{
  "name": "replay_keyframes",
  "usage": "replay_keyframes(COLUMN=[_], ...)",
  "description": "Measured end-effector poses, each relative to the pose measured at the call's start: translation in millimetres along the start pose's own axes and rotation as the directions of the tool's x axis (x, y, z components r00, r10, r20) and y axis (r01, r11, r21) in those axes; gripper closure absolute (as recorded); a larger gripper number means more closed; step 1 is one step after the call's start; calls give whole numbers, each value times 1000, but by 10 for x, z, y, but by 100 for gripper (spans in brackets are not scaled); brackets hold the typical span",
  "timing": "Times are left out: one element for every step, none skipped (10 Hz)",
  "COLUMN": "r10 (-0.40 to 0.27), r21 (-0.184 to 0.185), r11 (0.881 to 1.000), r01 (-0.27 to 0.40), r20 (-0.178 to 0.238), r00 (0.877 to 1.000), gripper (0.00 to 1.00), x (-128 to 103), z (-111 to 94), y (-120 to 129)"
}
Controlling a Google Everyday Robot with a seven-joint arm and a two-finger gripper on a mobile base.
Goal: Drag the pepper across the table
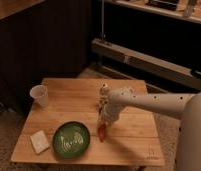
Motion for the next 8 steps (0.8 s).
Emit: replay_keyframes(r10=[-1,-6,-10,-13,-16,-17,-21,-23], r21=[-1,-1,-1,-2,-1,-2,-2,-2], r11=[1000,1000,1000,1000,1000,1000,1000,1000], r01=[1,6,10,13,16,17,21,23], r20=[0,-1,-2,-2,-2,-4,-4,-4], r00=[1000,1000,1000,1000,1000,1000,1000,1000], gripper=[100,100,100,100,100,100,100,100], x=[-3,-6,-10,-14,-16,-15,-19,-24], z=[-2,-6,-7,-9,-12,-16,-15,-14], y=[11,9,17,26,28,35,34,41])
